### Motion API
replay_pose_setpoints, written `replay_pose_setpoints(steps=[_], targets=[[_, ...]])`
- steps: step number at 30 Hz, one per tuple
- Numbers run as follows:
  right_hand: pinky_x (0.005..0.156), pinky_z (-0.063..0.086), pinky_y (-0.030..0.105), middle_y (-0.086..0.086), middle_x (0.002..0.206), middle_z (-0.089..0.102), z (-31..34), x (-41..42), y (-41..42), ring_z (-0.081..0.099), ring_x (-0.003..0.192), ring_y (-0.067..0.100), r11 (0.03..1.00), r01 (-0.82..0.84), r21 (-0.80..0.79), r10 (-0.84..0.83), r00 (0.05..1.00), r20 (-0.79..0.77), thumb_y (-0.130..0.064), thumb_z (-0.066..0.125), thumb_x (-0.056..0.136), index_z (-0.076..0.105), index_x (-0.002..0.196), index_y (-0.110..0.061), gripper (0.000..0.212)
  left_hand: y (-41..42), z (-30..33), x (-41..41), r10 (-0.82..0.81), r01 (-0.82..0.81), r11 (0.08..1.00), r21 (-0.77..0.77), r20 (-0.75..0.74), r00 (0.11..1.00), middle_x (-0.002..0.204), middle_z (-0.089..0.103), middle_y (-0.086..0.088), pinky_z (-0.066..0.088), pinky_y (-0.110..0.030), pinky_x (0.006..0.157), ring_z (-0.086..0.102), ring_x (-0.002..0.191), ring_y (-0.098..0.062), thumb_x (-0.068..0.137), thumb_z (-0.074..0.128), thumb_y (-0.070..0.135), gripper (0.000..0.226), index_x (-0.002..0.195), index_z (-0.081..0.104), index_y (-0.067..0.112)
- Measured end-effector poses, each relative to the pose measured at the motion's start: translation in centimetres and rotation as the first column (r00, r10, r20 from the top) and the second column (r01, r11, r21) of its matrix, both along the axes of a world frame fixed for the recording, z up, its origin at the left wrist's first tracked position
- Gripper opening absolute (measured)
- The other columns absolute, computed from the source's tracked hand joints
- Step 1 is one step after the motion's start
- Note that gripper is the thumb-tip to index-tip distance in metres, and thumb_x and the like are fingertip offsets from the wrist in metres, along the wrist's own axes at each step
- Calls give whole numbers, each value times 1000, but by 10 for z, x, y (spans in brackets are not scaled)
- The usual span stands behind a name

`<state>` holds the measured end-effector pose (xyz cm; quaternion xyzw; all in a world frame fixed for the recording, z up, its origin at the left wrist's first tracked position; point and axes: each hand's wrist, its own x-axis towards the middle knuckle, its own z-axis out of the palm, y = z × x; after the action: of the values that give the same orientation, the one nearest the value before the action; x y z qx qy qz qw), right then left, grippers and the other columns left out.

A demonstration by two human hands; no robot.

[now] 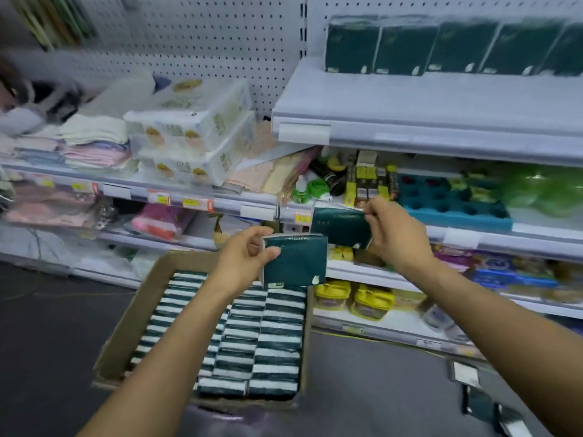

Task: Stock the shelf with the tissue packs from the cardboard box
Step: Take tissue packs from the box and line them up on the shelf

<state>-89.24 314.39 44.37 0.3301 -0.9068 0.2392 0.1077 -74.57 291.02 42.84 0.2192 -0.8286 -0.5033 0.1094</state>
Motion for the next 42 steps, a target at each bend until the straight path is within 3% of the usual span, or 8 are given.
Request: replay_pose_setpoints(steps=[4, 13, 21, 24, 28, 33, 38, 42], targets=[[59, 35, 34, 2, 88, 56, 47, -13, 79, 51, 75, 27, 999, 22, -28, -24, 996, -80, -22, 45, 99, 48, 97, -22, 3, 63, 37, -15, -12, 13, 1000, 9, -103, 995, 85, 54, 8, 47, -26, 80, 56, 83, -12, 87, 72, 18, 28, 114, 64, 23], [58, 35, 36, 8, 87, 60, 104, -54, 200, 50, 73, 32, 980, 120, -156, -144, 978, -153, -19, 48, 96, 48, 96, -17, 1, 166, 100, -66, -75, 71, 997, -27, -266, 961, 112, 66, 5, 54, -38, 91, 61, 106, -14, 88, 72, 22, 27, 113, 63, 30], [63, 40, 38, 9, 87, 61, 153, -122, 252, 51, 75, 31, 946, 199, -256, -250, 950, -186, -16, 47, 99, 48, 96, -15, 3, 203, 146, -144, -92, 87, 996, -29, -328, 940, 113, 64, 1, 54, -23, 73, 61, 104, -13, 91, 68, 26, 28, 118, 62, 30], [60, 39, 37, 9, 83, 59, 164, -155, 255, 51, 72, 31, 942, 224, -251, -275, 942, -194, -15, 45, 100, 45, 93, -16, 6, 206, 160, -180, -108, 99, 994, -44, -354, 929, 110, 61, 2, 54, -20, 67, 59, 101, -10, 91, 67, 25, 27, 117, 62, 31], [64, 47, 42, 6, 83, 58, 166, -200, 242, 52, 73, 28, 931, 255, -261, -304, 937, -171, -16, 43, 100, 47, 94, -15, 7, 192, 173, -231, -117, 99, 993, -65, -381, 917, 108, 63, -4, 58, -32, 75, 63, 99, -18, 90, 69, 26, 25, 115, 63, 30], [67, 47, 39, 4, 87, 60, 159, -260, 214, 55, 80, 27, 947, 250, -203, -281, 949, -143, -18, 49, 98, 49, 95, -17, 3, 162, 184, -293, -117, 117, 993, -23, -374, 920, 107, 63, -10, 53, -25, 66, 64, 97, -25, 90, 69, 21, 24, 113, 64, 25], [84, 51, 39, -3, 118, 59, 160, -303, 180, 53, 108, 19, 988, 134, -78, -146, 975, -167, -29, 65, 90, 53, 128, -24, 40, 127, 186, -339, -85, 100, 995, 26, -357, 930, 101, 62, -4, 52, -26, 66, 64, 96, -23, 90, 70, 19, 24, 113, 64, 24], [83, 51, 38, -3, 120, 57, 158, -338, 147, 49, 111, 17, 991, 130, -43, -136, 968, -212, -31, 63, 92, 55, 126, -24, 36, 112, 184, -363, -93, 107, 994, 23, -334, 938, 91, 61, 3, 53, -22, 65, 64, 86, -13, 90, 69, 18, 27, 116, 64, 21]])
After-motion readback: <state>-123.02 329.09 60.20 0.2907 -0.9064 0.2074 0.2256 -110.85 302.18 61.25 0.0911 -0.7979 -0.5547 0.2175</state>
